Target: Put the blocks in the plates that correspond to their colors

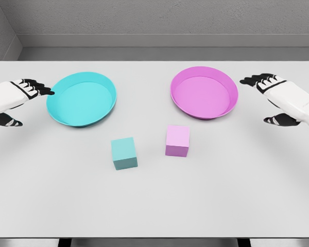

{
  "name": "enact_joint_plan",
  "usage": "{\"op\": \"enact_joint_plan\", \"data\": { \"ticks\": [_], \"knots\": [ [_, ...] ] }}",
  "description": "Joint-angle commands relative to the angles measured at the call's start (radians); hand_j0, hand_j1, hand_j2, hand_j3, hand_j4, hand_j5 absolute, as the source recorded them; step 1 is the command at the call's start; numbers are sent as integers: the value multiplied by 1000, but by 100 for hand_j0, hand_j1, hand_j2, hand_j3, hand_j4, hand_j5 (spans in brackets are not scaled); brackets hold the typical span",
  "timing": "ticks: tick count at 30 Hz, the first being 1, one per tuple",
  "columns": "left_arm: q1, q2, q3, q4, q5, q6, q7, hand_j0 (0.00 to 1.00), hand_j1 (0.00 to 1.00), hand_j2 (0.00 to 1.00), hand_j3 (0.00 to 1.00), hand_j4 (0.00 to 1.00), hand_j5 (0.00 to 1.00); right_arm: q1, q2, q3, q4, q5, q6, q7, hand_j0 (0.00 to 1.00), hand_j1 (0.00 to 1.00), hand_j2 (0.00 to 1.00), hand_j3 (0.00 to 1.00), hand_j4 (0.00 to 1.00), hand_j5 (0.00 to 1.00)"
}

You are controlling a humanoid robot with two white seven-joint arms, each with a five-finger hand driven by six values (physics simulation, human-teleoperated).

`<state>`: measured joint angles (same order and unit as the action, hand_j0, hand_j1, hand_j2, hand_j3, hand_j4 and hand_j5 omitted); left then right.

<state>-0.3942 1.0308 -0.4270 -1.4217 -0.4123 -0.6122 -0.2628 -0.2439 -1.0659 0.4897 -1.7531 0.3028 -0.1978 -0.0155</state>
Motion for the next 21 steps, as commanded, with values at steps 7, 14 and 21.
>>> {"op": "enact_joint_plan", "data": {
  "ticks": [7, 14, 21],
  "knots": [
    [11, 2, -15, -37, 6, 1, -1, 100, 100, 100, 100, 100, 100, -40, 1, 3, 0, 4, -20, 92, 100, 100, 100, 100, 100, 100],
    [8, -63, -105, -128, -17, 1, -6, 100, 100, 100, 100, 100, 100, -351, 107, 329, 3, 9, -6, 230, 100, 100, 100, 100, 100, 100],
    [-95, -127, -266, -181, -91, 1, -6, 100, 100, 100, 100, 100, 100, -472, 162, 423, 4, 9, -11, 379, 100, 100, 100, 100, 100, 100]
  ]
}}
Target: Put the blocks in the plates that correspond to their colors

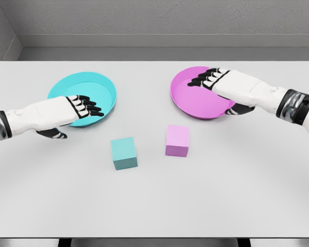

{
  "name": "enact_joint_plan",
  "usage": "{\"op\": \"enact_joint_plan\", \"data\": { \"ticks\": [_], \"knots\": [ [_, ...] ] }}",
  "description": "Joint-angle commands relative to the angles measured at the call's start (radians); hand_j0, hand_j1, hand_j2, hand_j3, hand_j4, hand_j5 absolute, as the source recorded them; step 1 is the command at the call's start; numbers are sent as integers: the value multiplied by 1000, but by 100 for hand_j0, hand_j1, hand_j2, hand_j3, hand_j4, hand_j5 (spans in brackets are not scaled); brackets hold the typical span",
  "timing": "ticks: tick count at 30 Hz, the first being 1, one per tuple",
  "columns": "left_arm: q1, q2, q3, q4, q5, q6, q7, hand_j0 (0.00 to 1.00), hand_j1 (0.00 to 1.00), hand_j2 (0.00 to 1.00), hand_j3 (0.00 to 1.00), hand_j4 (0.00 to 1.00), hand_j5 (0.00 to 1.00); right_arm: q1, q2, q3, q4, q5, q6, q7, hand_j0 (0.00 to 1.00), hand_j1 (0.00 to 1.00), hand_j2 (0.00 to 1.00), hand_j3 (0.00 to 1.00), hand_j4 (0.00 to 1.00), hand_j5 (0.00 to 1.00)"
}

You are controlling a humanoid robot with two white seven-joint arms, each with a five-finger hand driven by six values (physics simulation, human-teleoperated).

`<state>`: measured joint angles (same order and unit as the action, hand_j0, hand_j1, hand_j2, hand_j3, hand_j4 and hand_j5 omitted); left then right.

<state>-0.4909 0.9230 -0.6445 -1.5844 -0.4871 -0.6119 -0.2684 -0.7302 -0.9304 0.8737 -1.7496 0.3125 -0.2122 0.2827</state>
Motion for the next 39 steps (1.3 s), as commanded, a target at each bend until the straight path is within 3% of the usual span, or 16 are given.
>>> {"op": "enact_joint_plan", "data": {
  "ticks": [1, 4, 6, 8, 10, 15, 24, 36, 39],
  "knots": [
    [0, -26, -53, -28, -16, 1, 0, 100, 100, 100, 100, 100, 100, -3, 28, 39, 1, -1, 4, 110, 100, 100, 100, 100, 100, 100],
    [-54, -53, -144, -52, -27, 1, -2, 100, 100, 100, 100, 100, 100, -57, 73, 53, -2, -1, -1, 236, 100, 100, 100, 100, 100, 100],
    [-64, -82, -162, -52, -80, 1, -2, 100, 100, 100, 100, 100, 100, -84, 93, 57, -4, 0, -10, 294, 100, 100, 100, 100, 100, 100],
    [-104, -87, -210, -52, -82, 1, -2, 100, 100, 100, 100, 100, 100, -110, 117, 59, -4, 0, -56, 328, 100, 100, 100, 100, 100, 100],
    [-136, -85, -211, -51, -90, 1, -3, 100, 100, 100, 100, 100, 100, -135, 139, 62, -4, 0, -90, 328, 100, 100, 100, 100, 100, 100],
    [-143, -127, -247, -63, -119, 1, -5, 100, 100, 100, 100, 100, 100, -141, 170, 64, -4, 8, -173, 328, 100, 100, 100, 100, 100, 100],
    [-150, -139, -276, -60, -199, 1, -3, 100, 100, 100, 100, 100, 100, -140, 176, 103, 28, 31, -173, 328, 100, 100, 100, 100, 100, 100],
    [-150, -133, -279, -83, -189, 1, -2, 100, 100, 100, 100, 100, 100, -138, 186, 179, 41, 79, -174, 328, 100, 100, 100, 100, 100, 100],
    [-150, -130, -279, -94, -191, 1, -2, 92, 92, 92, 92, 92, 92, -138, 185, 180, 47, 79, -165, 328, 100, 100, 100, 100, 100, 100]
  ]
}}
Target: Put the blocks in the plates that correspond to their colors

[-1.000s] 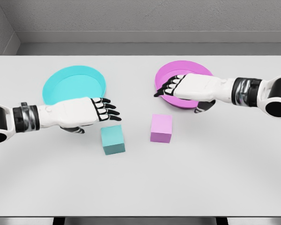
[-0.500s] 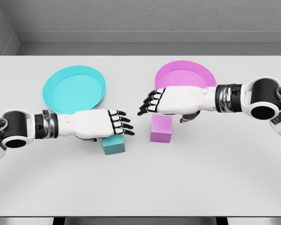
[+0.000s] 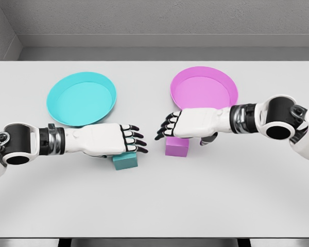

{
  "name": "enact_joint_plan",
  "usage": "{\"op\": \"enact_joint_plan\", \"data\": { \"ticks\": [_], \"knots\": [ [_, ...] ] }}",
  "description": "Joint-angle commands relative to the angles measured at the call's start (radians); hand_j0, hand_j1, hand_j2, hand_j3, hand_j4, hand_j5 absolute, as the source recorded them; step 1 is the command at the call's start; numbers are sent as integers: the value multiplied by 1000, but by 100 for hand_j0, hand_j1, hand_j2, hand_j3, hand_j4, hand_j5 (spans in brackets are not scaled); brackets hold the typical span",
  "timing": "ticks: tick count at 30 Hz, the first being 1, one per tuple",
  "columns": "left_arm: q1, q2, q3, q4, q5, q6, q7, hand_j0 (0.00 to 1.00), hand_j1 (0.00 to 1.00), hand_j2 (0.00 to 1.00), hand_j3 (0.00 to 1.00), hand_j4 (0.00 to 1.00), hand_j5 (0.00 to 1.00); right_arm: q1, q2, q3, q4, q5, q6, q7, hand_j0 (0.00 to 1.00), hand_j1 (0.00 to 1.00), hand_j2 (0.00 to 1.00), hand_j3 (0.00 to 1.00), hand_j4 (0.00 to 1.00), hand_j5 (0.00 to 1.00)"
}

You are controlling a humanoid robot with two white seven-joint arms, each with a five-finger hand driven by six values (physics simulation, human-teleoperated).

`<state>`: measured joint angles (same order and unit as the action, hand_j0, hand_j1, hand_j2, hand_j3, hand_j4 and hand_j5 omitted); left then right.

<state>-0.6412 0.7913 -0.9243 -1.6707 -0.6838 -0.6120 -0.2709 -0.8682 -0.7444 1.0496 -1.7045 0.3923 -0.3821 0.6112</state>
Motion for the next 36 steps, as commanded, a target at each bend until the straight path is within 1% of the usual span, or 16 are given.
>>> {"op": "enact_joint_plan", "data": {
  "ticks": [1, 6, 7, 8, 9, 12, 13, 15, 16, 25, 26, 29, 30, 32, 35, 36],
  "knots": [
    [0, 3, 1, -11, 4, 1, -1, 89, 89, 89, 89, 89, 89, 0, 0, 4, 3, -1, 6, 0, 100, 100, 100, 100, 100, 100],
    [0, 11, 1, -14, 3, 1, -1, 77, 77, 77, 77, 77, 77, -2, 0, 17, 6, -1, 5, 0, 100, 100, 100, 100, 100, 100],
    [0, 17, 1, -14, 3, 1, -1, 74, 74, 74, 74, 74, 74, -2, 8, 26, 19, -1, 6, 0, 100, 100, 100, 100, 100, 100],
    [0, 22, 1, -14, 1, 1, -1, 73, 73, 73, 73, 73, 73, -2, 17, 33, 36, -1, 5, 0, 100, 100, 100, 100, 100, 100],
    [0, 23, 1, -15, 1, 1, -1, 69, 69, 69, 69, 69, 69, -2, 22, 36, 40, -1, 6, 0, 100, 100, 100, 100, 100, 100],
    [0, 25, 1, -20, 3, 1, -1, 64, 64, 64, 64, 64, 64, -2, 30, 38, 48, -1, 6, 0, 100, 100, 100, 100, 100, 100],
    [0, 25, 1, -20, 3, 1, -1, 62, 62, 62, 62, 62, 62, -2, 30, 38, 48, -1, 6, 0, 97, 97, 97, 97, 97, 97],
    [2, 25, 1, -20, 1, 1, -1, 58, 58, 58, 58, 58, 58, -2, 30, 38, 48, 2, 5, 0, 64, 64, 64, 64, 64, 64],
    [0, 28, 1, -20, 1, 1, -1, 58, 58, 58, 58, 58, 58, -2, 30, 38, 48, 2, 5, 0, 53, 53, 53, 53, 53, 53],
    [-15, 52, 21, -17, 13, 1, 6, 56, 56, 56, 56, 56, 56, -3, 28, 35, 56, 10, 6, 0, 53, 53, 53, 53, 53, 53],
    [-15, 59, 30, -17, 41, 1, 6, 56, 56, 56, 56, 56, 56, -5, 28, 35, 54, 10, 6, 0, 53, 53, 53, 53, 53, 53],
    [-14, 66, 71, -15, 79, 1, 6, 56, 56, 56, 56, 56, 56, -12, 28, 24, 54, 10, 6, 0, 53, 53, 53, 53, 53, 53],
    [-15, 68, 74, -12, 89, 1, 4, 56, 56, 56, 56, 56, 56, -17, 30, 23, 52, 10, 6, 0, 53, 53, 53, 53, 53, 53],
    [-14, 66, 91, -9, 93, 1, 2, 56, 56, 56, 56, 56, 56, -25, 30, 20, 48, 8, 6, 0, 53, 53, 53, 53, 53, 53],
    [-15, 66, 111, -6, 109, 1, 2, 56, 56, 56, 56, 56, 56, -31, 30, -16, 43, 7, 5, 0, 53, 53, 53, 53, 53, 53],
    [-20, 65, 130, -6, 110, 1, 2, 55, 55, 55, 55, 55, 55, -31, 30, -23, 43, 4, 5, 0, 53, 53, 53, 53, 53, 53]
  ]
}}
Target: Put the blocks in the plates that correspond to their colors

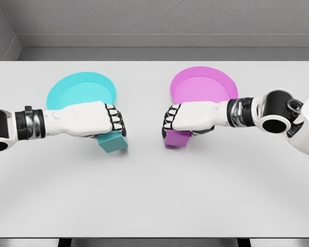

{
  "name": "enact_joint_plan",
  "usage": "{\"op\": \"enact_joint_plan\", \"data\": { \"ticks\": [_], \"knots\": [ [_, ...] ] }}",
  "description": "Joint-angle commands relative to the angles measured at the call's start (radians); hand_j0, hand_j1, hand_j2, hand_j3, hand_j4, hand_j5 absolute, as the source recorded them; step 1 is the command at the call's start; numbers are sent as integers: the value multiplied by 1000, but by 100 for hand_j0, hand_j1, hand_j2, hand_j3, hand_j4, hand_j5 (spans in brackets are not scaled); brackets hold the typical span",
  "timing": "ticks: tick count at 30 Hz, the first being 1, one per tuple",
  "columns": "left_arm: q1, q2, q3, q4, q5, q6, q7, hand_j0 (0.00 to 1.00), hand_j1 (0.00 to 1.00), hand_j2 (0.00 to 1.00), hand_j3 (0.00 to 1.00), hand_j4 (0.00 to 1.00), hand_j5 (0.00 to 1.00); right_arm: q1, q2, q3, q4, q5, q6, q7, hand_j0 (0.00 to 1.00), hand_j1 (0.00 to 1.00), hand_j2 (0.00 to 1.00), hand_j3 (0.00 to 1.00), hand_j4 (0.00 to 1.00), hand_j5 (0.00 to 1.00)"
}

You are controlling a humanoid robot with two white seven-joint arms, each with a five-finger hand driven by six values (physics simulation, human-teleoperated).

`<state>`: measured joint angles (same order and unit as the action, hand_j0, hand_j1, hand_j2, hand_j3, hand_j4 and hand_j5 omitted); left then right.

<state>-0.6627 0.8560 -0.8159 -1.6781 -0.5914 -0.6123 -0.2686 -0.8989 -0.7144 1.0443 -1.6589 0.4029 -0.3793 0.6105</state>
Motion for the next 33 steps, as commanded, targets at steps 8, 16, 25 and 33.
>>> {"op": "enact_joint_plan", "data": {
  "ticks": [8, 16, 25, 33],
  "knots": [
    [-57, -21, 38, 110, 18, 1, 5, 52, 52, 52, 52, 52, 52, -38, 32, -64, -1, -9, 37, 0, 52, 52, 52, 52, 52, 52],
    [-97, -77, 72, 261, 8, 1, 3, 52, 52, 52, 52, 52, 52, -45, 39, -153, 117, -7, 100, 0, 52, 52, 52, 52, 52, 52],
    [-155, -112, 73, 449, -5, 1, -3, 52, 52, 52, 52, 52, 52, -52, 41, -162, 202, -3, 269, 0, 52, 52, 52, 52, 52, 52],
    [-158, -123, 73, 472, -34, 1, -4, 63, 63, 63, 63, 63, 63, -46, 64, -138, 286, -4, 275, 0, 53, 53, 53, 53, 53, 53]
  ]
}}
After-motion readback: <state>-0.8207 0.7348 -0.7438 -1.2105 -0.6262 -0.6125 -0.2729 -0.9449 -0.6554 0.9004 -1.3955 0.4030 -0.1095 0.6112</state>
